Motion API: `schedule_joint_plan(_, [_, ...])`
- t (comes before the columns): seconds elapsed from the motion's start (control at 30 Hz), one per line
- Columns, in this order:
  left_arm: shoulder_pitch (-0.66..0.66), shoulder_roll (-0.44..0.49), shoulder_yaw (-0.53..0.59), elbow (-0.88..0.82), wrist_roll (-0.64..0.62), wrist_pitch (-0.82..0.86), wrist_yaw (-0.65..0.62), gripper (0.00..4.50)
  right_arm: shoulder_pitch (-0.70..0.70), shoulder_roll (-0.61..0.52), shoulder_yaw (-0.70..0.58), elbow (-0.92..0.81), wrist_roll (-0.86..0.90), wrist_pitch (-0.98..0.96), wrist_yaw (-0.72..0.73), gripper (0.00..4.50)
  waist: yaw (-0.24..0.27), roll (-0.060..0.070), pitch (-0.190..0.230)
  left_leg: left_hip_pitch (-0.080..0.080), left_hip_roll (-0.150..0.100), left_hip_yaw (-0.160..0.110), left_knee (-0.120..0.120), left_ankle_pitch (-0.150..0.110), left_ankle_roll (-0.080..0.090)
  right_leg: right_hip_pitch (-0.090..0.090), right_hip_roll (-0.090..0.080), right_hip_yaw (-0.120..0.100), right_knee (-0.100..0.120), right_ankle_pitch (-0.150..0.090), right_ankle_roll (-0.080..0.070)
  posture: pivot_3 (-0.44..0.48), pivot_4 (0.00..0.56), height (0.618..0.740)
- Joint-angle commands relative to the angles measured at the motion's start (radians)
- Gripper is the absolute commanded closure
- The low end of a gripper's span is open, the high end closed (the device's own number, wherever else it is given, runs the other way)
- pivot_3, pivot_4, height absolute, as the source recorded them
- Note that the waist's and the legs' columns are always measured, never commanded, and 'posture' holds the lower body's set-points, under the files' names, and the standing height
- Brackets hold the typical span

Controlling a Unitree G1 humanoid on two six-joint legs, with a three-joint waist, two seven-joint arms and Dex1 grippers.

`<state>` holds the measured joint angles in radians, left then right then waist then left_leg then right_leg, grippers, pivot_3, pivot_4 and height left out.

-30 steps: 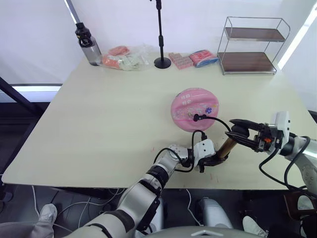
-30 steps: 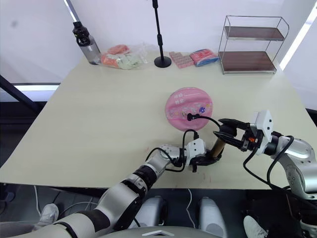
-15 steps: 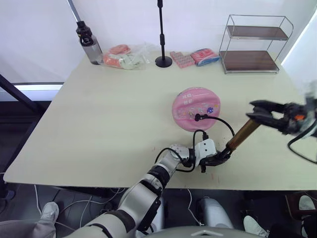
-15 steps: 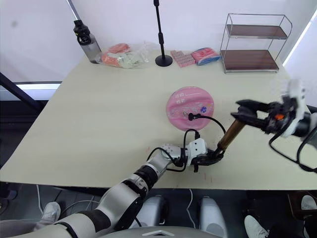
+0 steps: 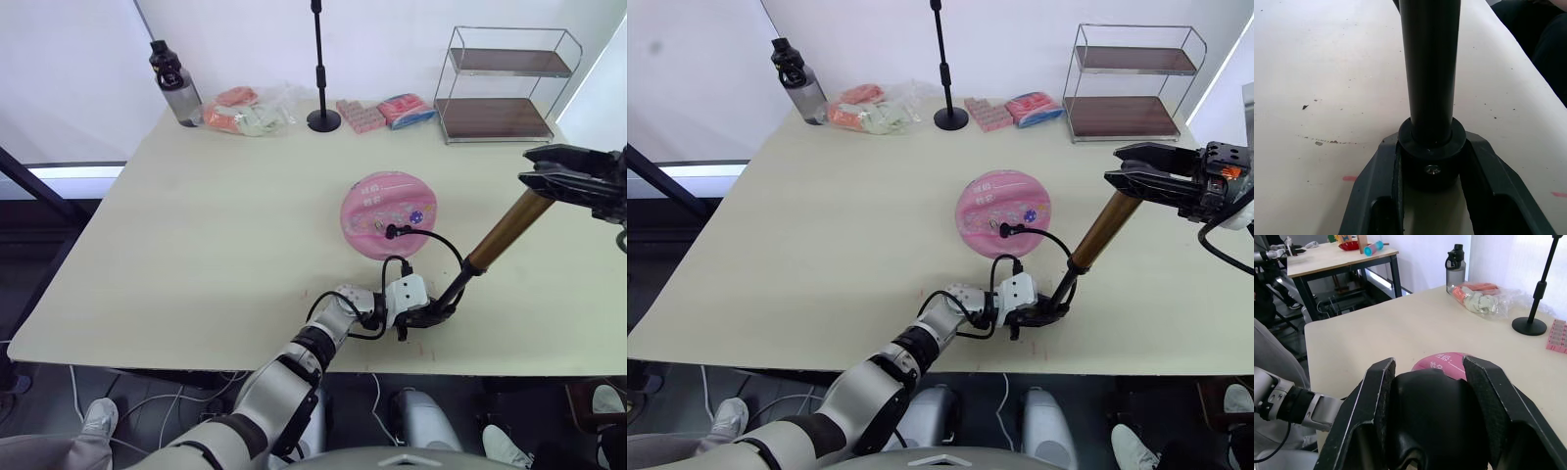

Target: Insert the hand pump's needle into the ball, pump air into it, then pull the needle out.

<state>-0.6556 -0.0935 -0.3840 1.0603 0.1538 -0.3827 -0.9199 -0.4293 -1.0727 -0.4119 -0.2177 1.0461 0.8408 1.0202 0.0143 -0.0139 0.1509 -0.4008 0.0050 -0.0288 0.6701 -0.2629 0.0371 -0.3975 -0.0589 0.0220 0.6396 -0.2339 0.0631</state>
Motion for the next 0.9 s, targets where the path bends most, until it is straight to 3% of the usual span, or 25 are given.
schedule_joint_plan(0.03, [0.036, 0.026, -0.024, 0.064, 0.044, 0.035, -0.006, 3.42, -0.011, -0.002, -0.047, -0.044, -0.014, -0.047, 0.014, 2.75, 0.0, 0.0, 0.0, 0.0, 0.0, 0.0, 0.0, 0.0, 0.0, 0.0, 0.0, 0.0, 0.0, 0.0, 0.0, 0.0, 0.15, 0.74])
schedule_joint_plan(0.27, [0.037, 0.024, -0.024, 0.065, 0.044, 0.032, -0.004, 3.42, 0.126, 0.097, 0.051, -0.073, -0.168, -0.18, 0.032, 2.75, -0.002, -0.001, -0.001, 0.002, 0.0, 0.0, 0.0, 0.0, 0.0, 0.001, 0.001, 0.0, 0.0, 0.0, 0.0, 0.0, 0.15, 0.74])
schedule_joint_plan(0.6, [0.042, 0.025, -0.025, 0.065, 0.044, 0.031, 0.001, 3.42, 0.318, 0.29, 0.276, 0.036, -0.441, -0.474, 0.069, 2.75, -0.003, -0.01, -0.008, 0.005, 0.0, -0.001, 0.0, 0.0, 0.0, 0.004, 0.005, 0.0, 0.001, 0.0, 0.0, 0.0, 0.15, 0.74])
schedule_joint_plan(0.9, [0.044, 0.025, -0.025, 0.065, 0.046, 0.032, 0.004, 3.42, 0.376, 0.356, 0.308, 0.124, -0.536, -0.65, 0.074, 2.75, -0.003, -0.011, -0.012, 0.006, 0.0, -0.002, 0.0, 0.0, 0.0, 0.005, 0.005, 0.0, 0.001, -0.001, -0.001, 0.0, 0.15, 0.74])
